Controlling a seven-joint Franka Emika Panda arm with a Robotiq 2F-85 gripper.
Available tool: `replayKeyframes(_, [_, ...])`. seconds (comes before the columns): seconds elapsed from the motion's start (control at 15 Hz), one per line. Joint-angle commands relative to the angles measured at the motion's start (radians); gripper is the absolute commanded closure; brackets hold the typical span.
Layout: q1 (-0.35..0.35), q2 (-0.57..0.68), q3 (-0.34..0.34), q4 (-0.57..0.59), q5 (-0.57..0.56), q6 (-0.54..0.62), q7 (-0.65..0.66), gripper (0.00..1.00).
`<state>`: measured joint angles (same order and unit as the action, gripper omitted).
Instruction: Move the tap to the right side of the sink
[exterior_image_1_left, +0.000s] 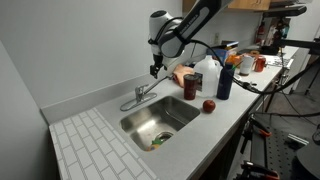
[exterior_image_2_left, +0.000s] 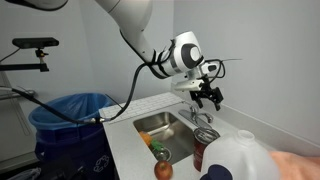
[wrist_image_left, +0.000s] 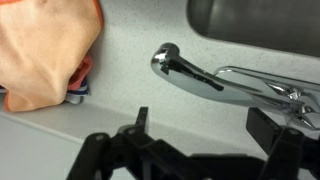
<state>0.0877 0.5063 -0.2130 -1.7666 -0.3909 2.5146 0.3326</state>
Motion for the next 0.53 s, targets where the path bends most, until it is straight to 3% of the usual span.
replayKeyframes(0.0, [0.011,0.024,-0.008,0.037,-0.012,0.017,0.020,0.00])
replayKeyframes(0.47, [0.023,0.002,0.006,0.013,0.000,0.003,0.001,0.00])
